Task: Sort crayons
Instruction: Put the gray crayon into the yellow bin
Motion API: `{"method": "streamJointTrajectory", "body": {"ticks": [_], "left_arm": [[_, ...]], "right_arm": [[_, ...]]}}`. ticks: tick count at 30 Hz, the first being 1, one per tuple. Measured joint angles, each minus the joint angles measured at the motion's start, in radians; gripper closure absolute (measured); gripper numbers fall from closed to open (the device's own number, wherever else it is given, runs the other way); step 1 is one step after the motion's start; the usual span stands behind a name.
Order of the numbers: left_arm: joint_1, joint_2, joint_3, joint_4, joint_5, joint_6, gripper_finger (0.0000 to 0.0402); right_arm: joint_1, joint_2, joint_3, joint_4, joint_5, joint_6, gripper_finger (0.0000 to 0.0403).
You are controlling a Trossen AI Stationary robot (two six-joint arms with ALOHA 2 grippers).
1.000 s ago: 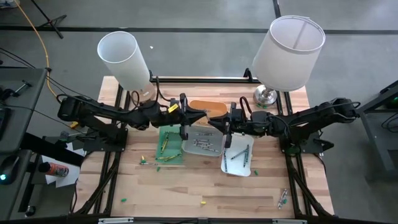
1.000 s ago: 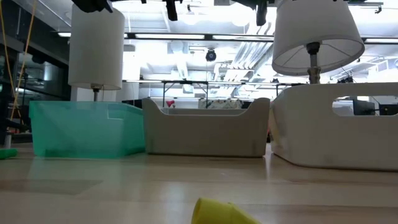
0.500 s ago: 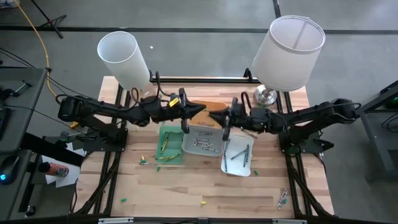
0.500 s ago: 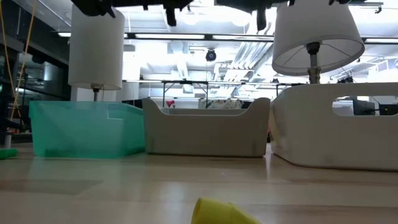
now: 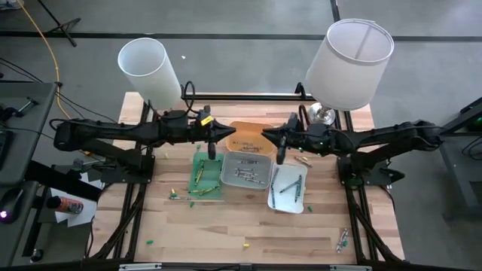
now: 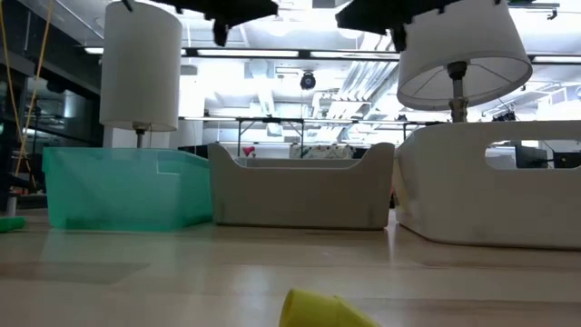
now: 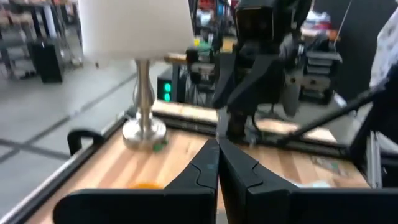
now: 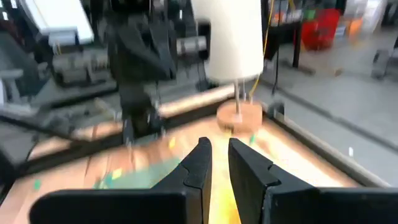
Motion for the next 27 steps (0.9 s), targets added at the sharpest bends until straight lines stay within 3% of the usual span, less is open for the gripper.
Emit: {"method": "streamJointTrajectory", "body": {"ticks": [4,8,13,17,20,24,27], "left_arm": [[-0.015,-0.076,-0.047,-0.013,0.0,-0.067,0.0401],[-0.061,-0.153,-0.119,0.038,-0.048,-0.221,0.0401],[-0.133,-0.204,-0.164,0.02,-0.17,-0.224,0.0401],[-0.185,-0.203,-0.164,0.009,-0.185,-0.241,0.0401],[-0.226,-0.199,-0.164,-0.054,-0.212,-0.237,0.0401],[-0.26,-0.198,-0.164,-0.151,-0.27,-0.229,0.0401],[-0.291,-0.207,-0.162,-0.212,-0.201,-0.252,0.0401]], "right_arm": [[0.036,-0.091,0.0,-0.22,-0.002,0.095,0.0354],[0.097,-0.173,0.0,-0.365,-0.085,0.293,0.0354],[0.201,-0.214,0.0,-0.45,-0.15,0.374,0.0355],[0.266,-0.195,0.0,-0.443,-0.147,0.416,0.0355],[0.299,-0.165,0.0,-0.43,-0.08,0.392,0.0355],[0.314,-0.107,0.0,-0.373,0.087,0.346,0.0355],[0.311,-0.063,0.0,-0.265,0.14,0.338,0.0355]]}}
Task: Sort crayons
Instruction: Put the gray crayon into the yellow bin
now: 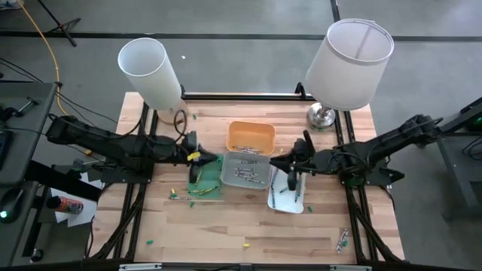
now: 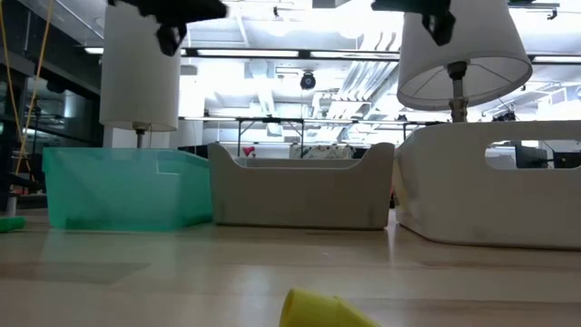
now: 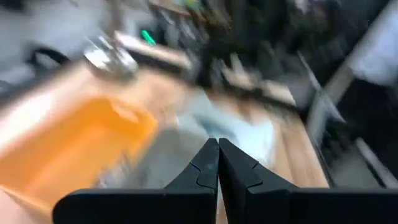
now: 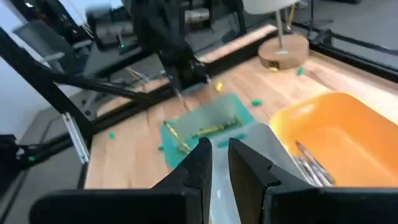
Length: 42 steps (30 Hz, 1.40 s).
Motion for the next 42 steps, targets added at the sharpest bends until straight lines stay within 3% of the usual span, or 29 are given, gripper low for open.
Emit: {"method": "streamJointTrajectory", "body": {"ticks": [8,13,15,18,25,31,37,42], "left_arm": [[-0.113,-0.043,0.216,-0.746,0.182,-0.062,0.0401],[-0.195,-0.052,0.241,-0.981,0.194,-0.043,0.0401],[-0.22,-0.051,0.206,-0.977,0.183,-0.073,0.0401],[-0.262,-0.049,0.125,-0.909,0.197,-0.195,0.0401],[-0.412,-0.046,-0.031,-0.752,0.175,-0.344,0.0378],[-0.459,0.017,-0.092,-0.731,0.153,-0.384,0.0305],[-0.456,0.18,-0.095,-0.676,0.171,-0.359,0.0217],[-0.442,0.326,-0.081,-0.678,0.195,-0.341,0.0178]], "right_arm": [[-0.039,0.049,0.0,0.133,-0.138,0.007,0.0355],[-0.094,0.051,0.0,0.136,-0.057,-0.07,0.0355],[-0.119,0.058,-0.001,0.126,0.019,-0.084,0.0355],[-0.145,0.059,-0.001,0.142,0.104,0.034,0.0355],[-0.169,0.055,-0.002,0.129,0.019,0.075,0.0355],[-0.17,0.056,-0.002,0.099,0.037,0.054,0.0355],[-0.169,0.057,-0.001,0.031,0.046,0.039,0.0355],[-0.169,0.057,-0.001,-0.005,0.047,0.021,0.0355]]}}
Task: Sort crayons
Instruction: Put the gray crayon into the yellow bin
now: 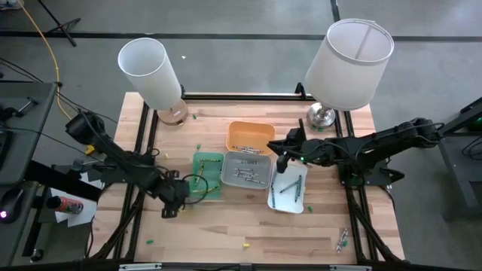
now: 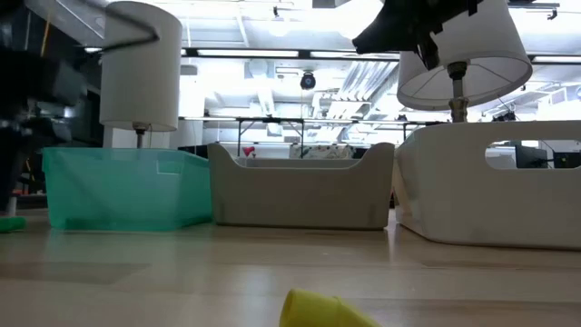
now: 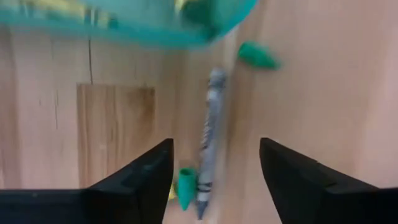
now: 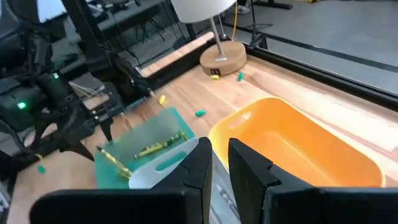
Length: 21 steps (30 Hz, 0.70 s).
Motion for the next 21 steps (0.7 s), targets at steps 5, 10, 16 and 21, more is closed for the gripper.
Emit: {"method": "streamJointTrajectory", "body": {"ticks": [5,10,16,21], "left_arm": [[0.0,0.11,0.008,0.002,0.0,-0.008,0.0174],[-0.001,0.143,0.017,-0.009,-0.005,-0.022,0.0204],[0.0,0.148,0.02,-0.023,0.021,-0.031,0.0359],[-0.003,0.15,0.046,-0.043,0.056,-0.076,0.0391]], "right_arm": [[0.0,0.0,0.0,-0.03,0.0,-0.026,0.0355],[0.0,0.0,0.0,-0.049,0.0,-0.06,0.0355],[0.0,0.0,0.0,-0.064,0.0,-0.069,0.0355],[0.0,0.0,0.0,-0.086,0.001,-0.069,0.0355]]}}
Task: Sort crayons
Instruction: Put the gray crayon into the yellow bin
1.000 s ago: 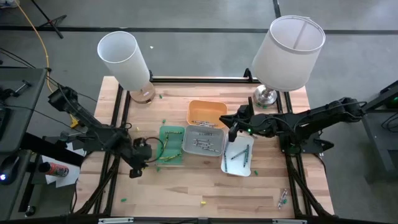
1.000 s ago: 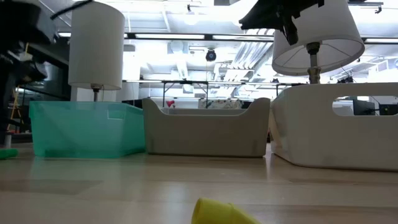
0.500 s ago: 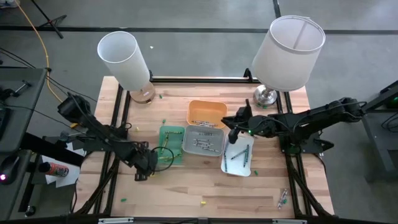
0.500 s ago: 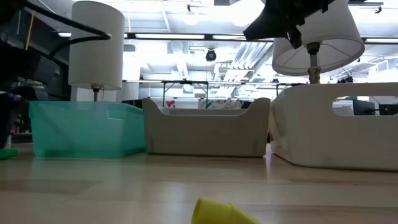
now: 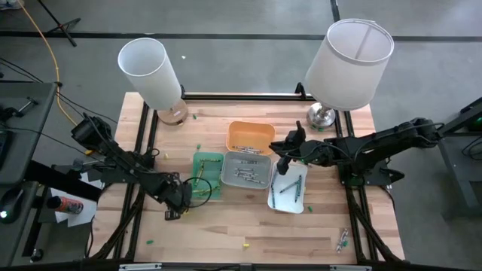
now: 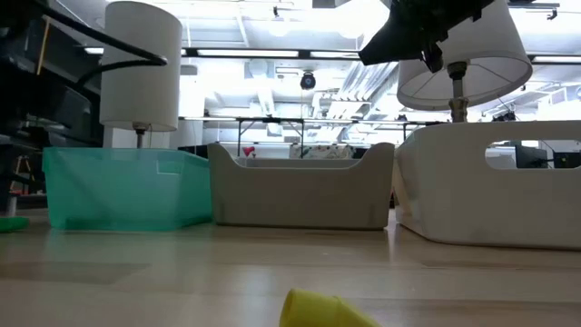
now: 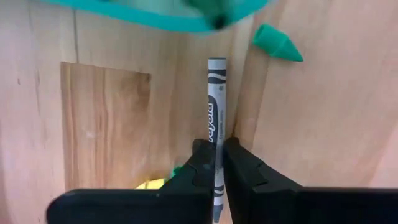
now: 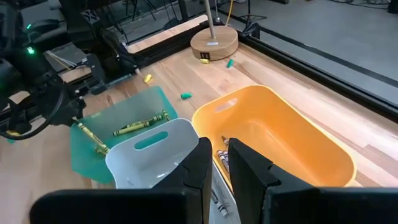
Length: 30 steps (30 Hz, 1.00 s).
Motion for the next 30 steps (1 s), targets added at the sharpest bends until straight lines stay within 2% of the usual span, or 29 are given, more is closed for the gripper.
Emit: {"method": "streamJointTrajectory", "body": {"ticks": [3,8,10,12,14,16,19,21,25,27,30], "left_arm": [[-0.004,-0.014,0.038,-0.018,0.051,0.04,0.0399],[-0.005,-0.119,0.109,-0.021,0.103,0.067,0.04],[-0.007,-0.188,0.153,-0.024,0.13,0.067,0.0401],[-0.004,-0.27,0.214,-0.004,0.126,0.073,0.0401],[0.009,-0.343,0.277,0.003,0.054,0.1,0.0401],[0.028,-0.407,0.335,0.016,-0.086,0.136,0.0401],[0.064,-0.483,0.376,0.02,-0.34,0.233,0.0401],[0.095,-0.517,0.374,0.019,-0.453,0.298,0.0401],[0.157,-0.564,0.374,0.041,-0.476,0.371,0.0401],[0.169,-0.577,0.37,0.043,-0.482,0.414,0.0401],[0.189,-0.585,0.345,0.045,-0.51,0.478,0.0401]], "right_arm": [[0.0,0.0,0.0,-0.001,0.0,-0.004,0.0355],[0.0,0.0,0.0,0.004,-0.008,-0.023,0.0355],[0.0,-0.007,0.0,0.048,-0.076,-0.018,0.0355],[0.0,-0.025,0.0,0.182,-0.178,-0.038,0.0355],[0.007,-0.052,0.001,0.323,-0.228,-0.097,0.0355],[0.018,-0.072,0.002,0.451,-0.211,-0.185,0.0355],[0.021,-0.092,0.003,0.559,-0.068,-0.386,0.0355],[0.008,-0.09,0.003,0.566,0.041,-0.466,0.0355],[-0.004,-0.089,0.051,0.533,0.036,-0.431,0.0355],[0.005,-0.088,0.085,0.494,0.03,-0.466,0.0355],[-0.023,-0.058,0.103,0.413,0.08,-0.477,0.0355]]}}
